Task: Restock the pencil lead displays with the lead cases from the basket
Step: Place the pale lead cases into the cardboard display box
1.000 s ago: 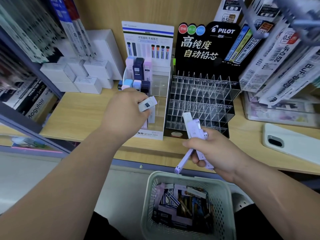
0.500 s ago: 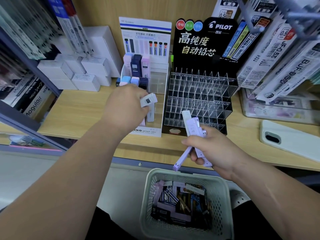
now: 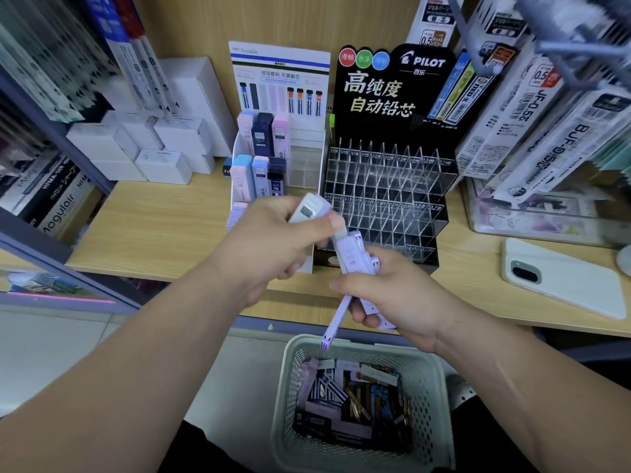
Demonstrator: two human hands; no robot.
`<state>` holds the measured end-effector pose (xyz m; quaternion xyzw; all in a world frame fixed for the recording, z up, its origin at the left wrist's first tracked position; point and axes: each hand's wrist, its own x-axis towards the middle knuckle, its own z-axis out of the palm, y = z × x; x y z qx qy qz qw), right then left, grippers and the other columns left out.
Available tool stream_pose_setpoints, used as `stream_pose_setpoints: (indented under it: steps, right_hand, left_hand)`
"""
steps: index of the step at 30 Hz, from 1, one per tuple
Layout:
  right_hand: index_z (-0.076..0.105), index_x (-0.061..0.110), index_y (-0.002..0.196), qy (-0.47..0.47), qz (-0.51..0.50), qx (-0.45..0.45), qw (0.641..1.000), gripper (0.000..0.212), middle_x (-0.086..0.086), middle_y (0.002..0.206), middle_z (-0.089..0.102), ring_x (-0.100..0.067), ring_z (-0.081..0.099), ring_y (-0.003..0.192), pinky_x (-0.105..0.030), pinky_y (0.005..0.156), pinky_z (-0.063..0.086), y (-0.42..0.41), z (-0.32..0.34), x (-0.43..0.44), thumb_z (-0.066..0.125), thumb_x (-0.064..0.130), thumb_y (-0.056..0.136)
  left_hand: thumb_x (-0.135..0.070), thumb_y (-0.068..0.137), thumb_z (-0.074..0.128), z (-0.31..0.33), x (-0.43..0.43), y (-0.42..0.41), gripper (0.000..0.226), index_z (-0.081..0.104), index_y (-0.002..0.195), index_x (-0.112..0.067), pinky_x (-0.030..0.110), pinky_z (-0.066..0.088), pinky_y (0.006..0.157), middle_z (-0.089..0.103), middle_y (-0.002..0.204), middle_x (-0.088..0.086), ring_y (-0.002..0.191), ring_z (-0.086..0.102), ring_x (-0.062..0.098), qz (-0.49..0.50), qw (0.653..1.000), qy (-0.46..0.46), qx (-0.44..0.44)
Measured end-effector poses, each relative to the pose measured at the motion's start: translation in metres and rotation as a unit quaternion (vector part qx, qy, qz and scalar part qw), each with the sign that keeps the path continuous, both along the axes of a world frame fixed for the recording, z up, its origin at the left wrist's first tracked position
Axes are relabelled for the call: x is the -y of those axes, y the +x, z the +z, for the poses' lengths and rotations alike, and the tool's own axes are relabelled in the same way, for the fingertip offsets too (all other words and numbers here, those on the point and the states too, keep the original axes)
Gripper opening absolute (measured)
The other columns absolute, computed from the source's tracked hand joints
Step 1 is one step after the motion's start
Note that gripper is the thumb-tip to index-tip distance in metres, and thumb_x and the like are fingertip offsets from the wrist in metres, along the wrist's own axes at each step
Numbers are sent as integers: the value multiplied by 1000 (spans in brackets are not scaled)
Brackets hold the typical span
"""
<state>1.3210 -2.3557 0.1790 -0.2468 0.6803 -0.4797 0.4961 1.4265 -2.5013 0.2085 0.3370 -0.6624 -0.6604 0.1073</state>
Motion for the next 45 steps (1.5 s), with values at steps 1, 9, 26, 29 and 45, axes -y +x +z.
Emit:
stream_pose_setpoints:
  steps: [1, 9, 26, 29, 45]
  right_hand:
    - [55, 5, 91, -3, 5, -7, 1000, 23, -7, 60, 56, -21, 50, 53, -29, 47, 37, 2, 1, 1, 73, 16, 83]
    - [57, 11, 84, 9, 14, -4, 1000, 20, -3, 58, 56, -15, 49, 48, -26, 45, 35, 4, 7, -2, 75, 19, 89]
    - [60, 8, 83, -65, -142, 87, 984, 19, 2, 59, 58, -12, 46, 46, -20, 40, 33, 1, 8, -2, 68, 20, 95]
    - [63, 10, 86, -70, -170, 38, 982, 16, 2, 65, 62, -15, 49, 51, -22, 42, 35, 2, 6, 2, 70, 23, 94]
    - [57, 23, 77, -5, -30, -336, 941, 22, 5, 64, 50, -12, 45, 51, -25, 52, 36, -9, 22, 87, 77, 25, 88]
  left_hand:
    - [-25, 87, 75, -2, -2, 1, 10, 72, 91, -16, 22, 23, 44, 58, 65, 1, 47, 31, 15, -9, 1000, 24, 7]
    - [-7, 87, 70, -7, 2, 0, 7, 65, 86, -13, 23, 26, 43, 50, 59, 4, 44, 34, 15, 52, 998, 43, -7]
    - [-3, 83, 73, -17, 10, 22, 12, 69, 82, -14, 24, 27, 43, 54, 67, 14, 43, 34, 18, 166, 983, 44, -61]
    - [0, 81, 74, -20, 5, 30, 12, 66, 84, -9, 23, 26, 43, 48, 54, 8, 42, 32, 18, 126, 990, 58, -36]
    - [-43, 94, 60, -12, 30, 73, 36, 72, 99, -10, 25, 24, 46, 60, 70, 5, 44, 35, 17, 203, 963, 175, 2]
